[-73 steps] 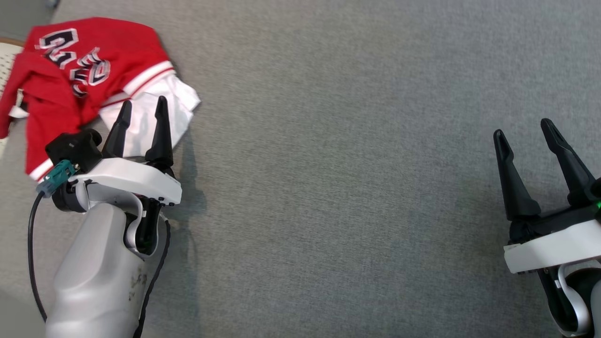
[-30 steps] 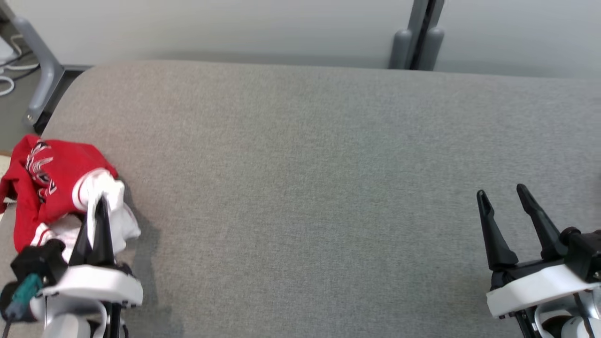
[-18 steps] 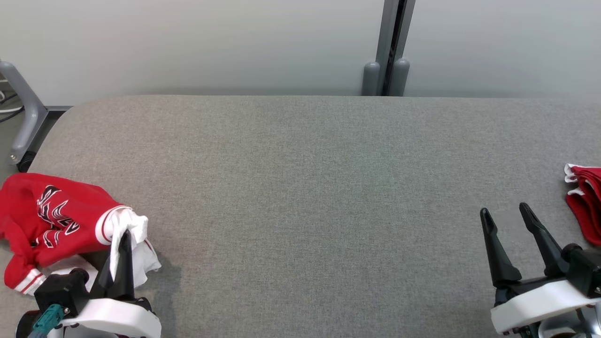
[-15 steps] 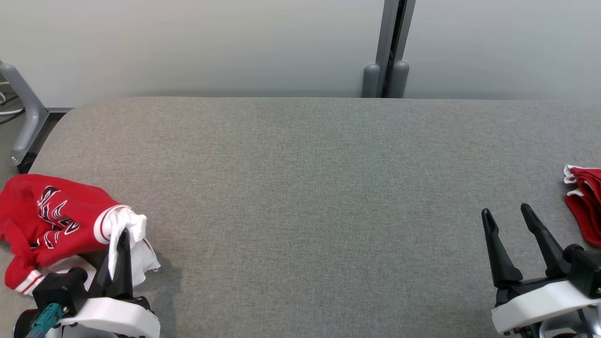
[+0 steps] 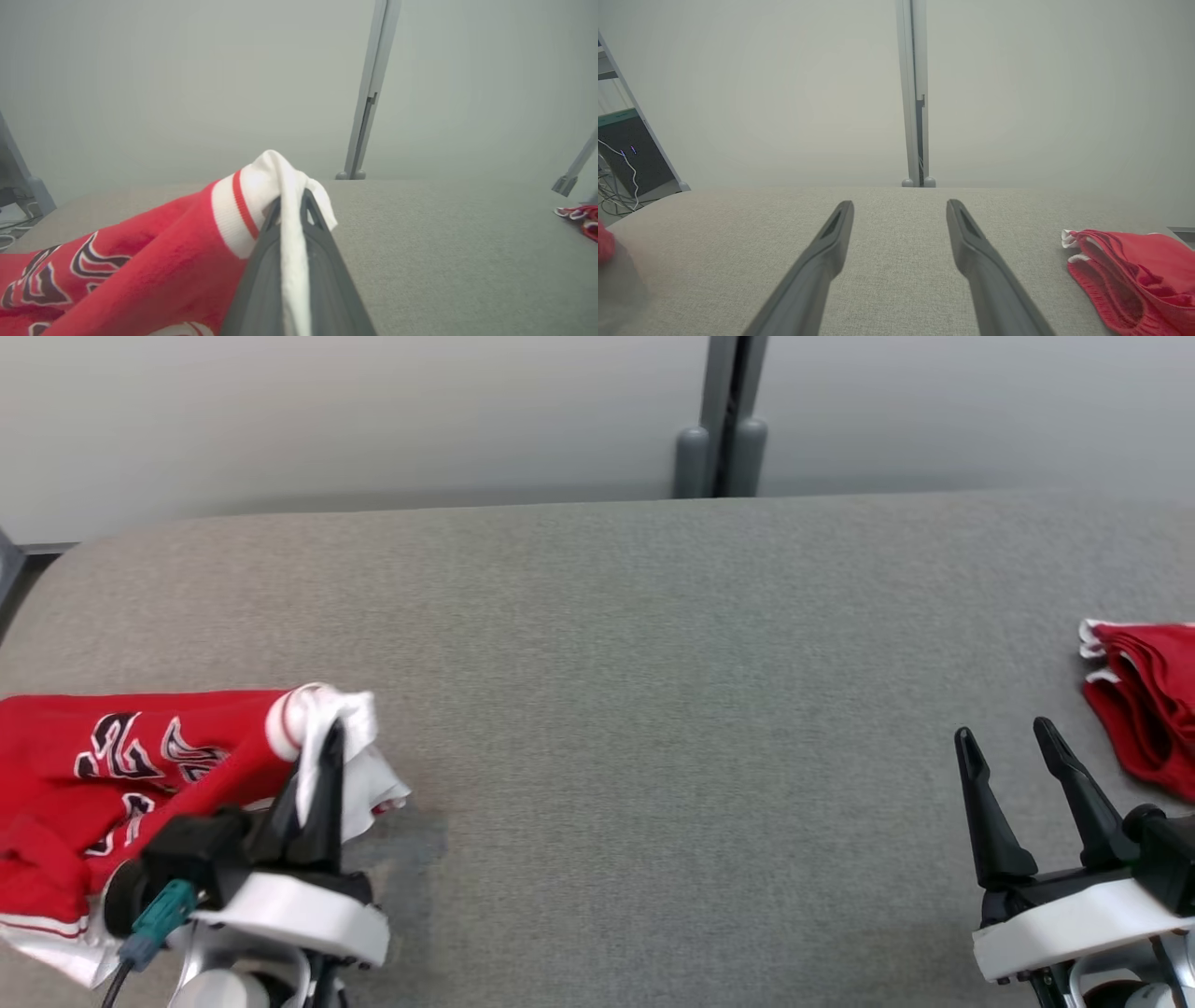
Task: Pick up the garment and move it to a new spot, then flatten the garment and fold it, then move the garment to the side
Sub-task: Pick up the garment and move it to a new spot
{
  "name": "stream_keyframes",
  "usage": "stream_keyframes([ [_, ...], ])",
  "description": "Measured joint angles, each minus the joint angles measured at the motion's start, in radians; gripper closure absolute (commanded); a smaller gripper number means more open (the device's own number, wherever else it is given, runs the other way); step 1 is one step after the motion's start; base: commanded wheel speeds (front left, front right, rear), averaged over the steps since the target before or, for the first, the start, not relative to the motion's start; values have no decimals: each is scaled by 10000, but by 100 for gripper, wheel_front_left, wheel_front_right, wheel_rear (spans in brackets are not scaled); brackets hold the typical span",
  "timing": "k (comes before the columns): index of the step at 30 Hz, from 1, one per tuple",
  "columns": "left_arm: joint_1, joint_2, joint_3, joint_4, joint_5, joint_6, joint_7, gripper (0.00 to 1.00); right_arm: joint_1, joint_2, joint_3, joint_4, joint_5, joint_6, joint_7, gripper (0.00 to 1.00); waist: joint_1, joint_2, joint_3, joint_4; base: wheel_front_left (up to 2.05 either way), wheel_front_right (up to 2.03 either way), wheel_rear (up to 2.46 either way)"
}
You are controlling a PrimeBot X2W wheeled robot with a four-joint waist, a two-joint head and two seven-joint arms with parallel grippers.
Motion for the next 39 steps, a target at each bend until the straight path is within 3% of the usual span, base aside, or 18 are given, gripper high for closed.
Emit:
stream_keyframes([
  [18, -3686, -953, -2324, 1116, 656, -1060, -2, 100, -749, 190, 65, 259, 205, 0, -721, 0, 0, 0, 1729, -2717, 0, 0, 0],
  [31, -5188, -1227, -2832, 3599, 531, -1051, -119, 100, -1146, 240, 280, 857, 721, 0, -1415, 0, 0, 0, 3185, -3991, 0, 0, 0],
  [32, -5190, -1237, -2857, 3705, 533, -1047, -178, 82, -1198, 240, 282, 895, 723, -2, -1467, 0, 0, 0, 3249, -4023, 0, 0, 0],
  [34, -5254, -1241, -2938, 3917, 523, -1041, -199, 0, -1226, 240, 272, 968, 773, -2, -1524, 0, 0, 0, 3312, -4013, 0, 0, 0],
  [39, -5257, -1260, -3055, 4015, 414, -1049, -598, 0, -1267, 244, 280, 1172, 794, 0, -1576, 0, 0, 0, 3141, -3777, 0, 0, 0],
])
